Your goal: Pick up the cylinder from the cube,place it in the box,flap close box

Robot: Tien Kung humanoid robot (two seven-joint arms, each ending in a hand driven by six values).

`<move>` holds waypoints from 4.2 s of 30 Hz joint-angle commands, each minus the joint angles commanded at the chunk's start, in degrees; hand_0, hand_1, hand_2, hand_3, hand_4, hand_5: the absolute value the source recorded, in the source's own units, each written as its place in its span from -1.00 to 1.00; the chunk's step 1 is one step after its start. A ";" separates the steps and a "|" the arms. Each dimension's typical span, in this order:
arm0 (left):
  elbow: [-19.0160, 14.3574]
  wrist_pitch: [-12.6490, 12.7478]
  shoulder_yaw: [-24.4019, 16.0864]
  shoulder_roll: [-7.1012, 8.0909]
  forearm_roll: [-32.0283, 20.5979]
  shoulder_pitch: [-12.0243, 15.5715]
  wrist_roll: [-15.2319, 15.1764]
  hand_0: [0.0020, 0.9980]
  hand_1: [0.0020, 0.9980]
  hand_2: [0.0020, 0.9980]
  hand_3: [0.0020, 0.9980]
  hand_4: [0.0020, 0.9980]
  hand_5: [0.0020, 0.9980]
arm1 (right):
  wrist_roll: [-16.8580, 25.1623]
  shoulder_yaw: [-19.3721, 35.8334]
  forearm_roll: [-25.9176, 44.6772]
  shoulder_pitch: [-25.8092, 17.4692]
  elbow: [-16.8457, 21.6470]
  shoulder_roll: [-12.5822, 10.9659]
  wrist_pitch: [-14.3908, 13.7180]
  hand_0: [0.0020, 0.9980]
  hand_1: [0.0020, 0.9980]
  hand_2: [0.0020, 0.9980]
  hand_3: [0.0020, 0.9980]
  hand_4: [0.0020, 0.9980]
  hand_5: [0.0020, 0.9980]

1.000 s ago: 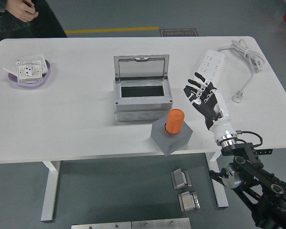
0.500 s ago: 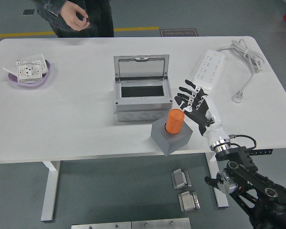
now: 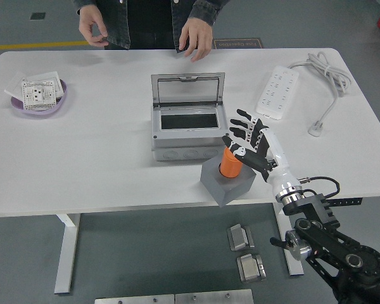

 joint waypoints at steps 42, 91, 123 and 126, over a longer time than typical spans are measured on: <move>-0.02 -0.03 0.33 -0.43 0.01 -0.15 -0.01 0.42 0.41 0.12 0.58 0.50 -0.43 | -0.77 -3.25 -2.27 -0.19 -2.02 0.56 -0.77 0.49 0.47 0.54 0.72 0.49 -0.79; -0.07 0.00 0.37 -0.45 0.16 -0.32 -0.07 0.42 0.40 0.12 0.58 0.51 -0.46 | -0.96 -6.84 1.00 1.36 -4.17 0.83 -3.19 0.54 0.40 0.32 0.41 -0.94 -1.00; -0.08 -0.14 0.94 -0.43 -0.72 -0.34 -0.11 0.42 0.40 0.12 0.58 0.51 -0.45 | -2.17 -5.96 -1.62 3.94 -2.97 0.23 -5.86 0.16 -0.39 -0.30 -0.54 -0.73 -1.00; -0.07 -0.14 1.01 -0.43 -0.80 -0.35 -0.10 0.42 0.40 0.12 0.58 0.51 -0.45 | -2.54 -5.84 -2.46 4.56 -2.67 0.18 -6.18 0.14 -0.39 -0.28 -0.54 -0.75 -1.00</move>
